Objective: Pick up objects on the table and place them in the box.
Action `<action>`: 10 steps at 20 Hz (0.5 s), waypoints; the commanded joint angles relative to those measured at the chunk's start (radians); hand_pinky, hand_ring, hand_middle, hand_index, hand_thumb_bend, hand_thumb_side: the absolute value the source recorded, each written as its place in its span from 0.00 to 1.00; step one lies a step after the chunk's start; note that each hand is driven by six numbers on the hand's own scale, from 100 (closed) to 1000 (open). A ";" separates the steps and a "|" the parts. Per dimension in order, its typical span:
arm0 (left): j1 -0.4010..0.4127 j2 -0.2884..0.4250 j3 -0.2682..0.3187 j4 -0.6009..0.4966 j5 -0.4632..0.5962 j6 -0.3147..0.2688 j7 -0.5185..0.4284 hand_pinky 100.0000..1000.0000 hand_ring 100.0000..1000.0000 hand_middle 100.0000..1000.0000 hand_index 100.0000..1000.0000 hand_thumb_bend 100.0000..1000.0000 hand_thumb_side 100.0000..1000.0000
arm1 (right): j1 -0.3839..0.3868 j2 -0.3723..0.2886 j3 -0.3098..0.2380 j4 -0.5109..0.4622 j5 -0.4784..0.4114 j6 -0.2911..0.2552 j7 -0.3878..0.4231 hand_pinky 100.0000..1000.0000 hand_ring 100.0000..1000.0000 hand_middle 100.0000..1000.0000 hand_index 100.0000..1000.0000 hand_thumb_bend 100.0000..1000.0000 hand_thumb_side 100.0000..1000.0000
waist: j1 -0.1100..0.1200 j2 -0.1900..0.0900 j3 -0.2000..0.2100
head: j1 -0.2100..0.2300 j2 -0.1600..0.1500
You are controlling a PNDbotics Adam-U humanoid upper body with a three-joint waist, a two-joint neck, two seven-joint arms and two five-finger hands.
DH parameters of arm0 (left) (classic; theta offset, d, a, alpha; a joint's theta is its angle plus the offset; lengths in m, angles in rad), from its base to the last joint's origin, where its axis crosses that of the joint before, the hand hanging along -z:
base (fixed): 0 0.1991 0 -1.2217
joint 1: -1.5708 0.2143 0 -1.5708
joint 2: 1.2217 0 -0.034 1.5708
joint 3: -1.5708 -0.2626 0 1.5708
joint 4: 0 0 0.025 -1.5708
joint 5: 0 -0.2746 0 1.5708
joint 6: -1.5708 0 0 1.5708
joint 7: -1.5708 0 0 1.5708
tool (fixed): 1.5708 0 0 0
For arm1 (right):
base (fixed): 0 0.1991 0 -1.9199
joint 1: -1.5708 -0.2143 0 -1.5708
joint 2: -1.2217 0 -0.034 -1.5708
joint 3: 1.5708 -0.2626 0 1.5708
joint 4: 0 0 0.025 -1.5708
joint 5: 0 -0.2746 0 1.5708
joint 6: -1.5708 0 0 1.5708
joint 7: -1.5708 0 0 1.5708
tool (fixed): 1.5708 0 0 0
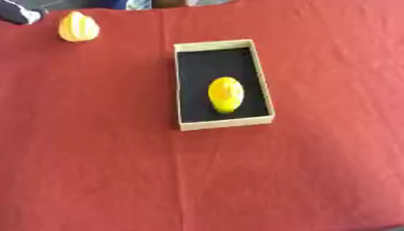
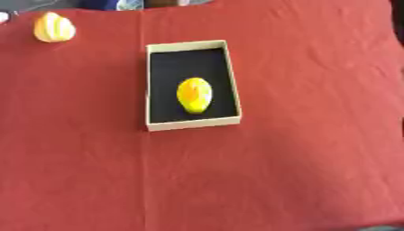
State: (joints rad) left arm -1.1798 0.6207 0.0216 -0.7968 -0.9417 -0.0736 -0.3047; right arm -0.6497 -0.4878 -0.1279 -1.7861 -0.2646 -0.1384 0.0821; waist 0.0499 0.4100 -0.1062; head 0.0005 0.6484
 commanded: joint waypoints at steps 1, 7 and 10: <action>-0.033 0.011 0.024 0.021 -0.047 0.006 -0.009 0.91 0.94 0.82 0.89 0.34 0.00 | -0.021 -0.026 -0.004 -0.007 -0.006 0.000 0.006 0.95 0.98 0.76 0.85 0.00 0.74 | 0.001 -0.014 -0.006 | 0.015 -0.026; -0.060 0.004 0.051 0.062 -0.100 0.045 0.016 0.91 0.94 0.83 0.90 0.35 0.00 | -0.046 -0.021 0.000 -0.011 -0.012 0.001 0.016 0.95 0.98 0.76 0.85 0.00 0.74 | 0.009 0.020 -0.035 | 0.045 -0.054; -0.072 0.005 0.060 0.068 -0.112 0.051 0.028 0.91 0.94 0.84 0.91 0.34 0.00 | -0.062 -0.018 0.004 -0.012 -0.016 0.002 0.021 0.95 0.98 0.76 0.85 0.00 0.74 | 0.014 0.036 -0.054 | 0.065 -0.071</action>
State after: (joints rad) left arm -1.2259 0.6052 0.0693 -0.7211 -1.0439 -0.0276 -0.2839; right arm -0.6958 -0.4875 -0.1212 -1.7860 -0.2699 -0.1358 0.1001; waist 0.0674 0.4730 -0.1622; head 0.0564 0.5956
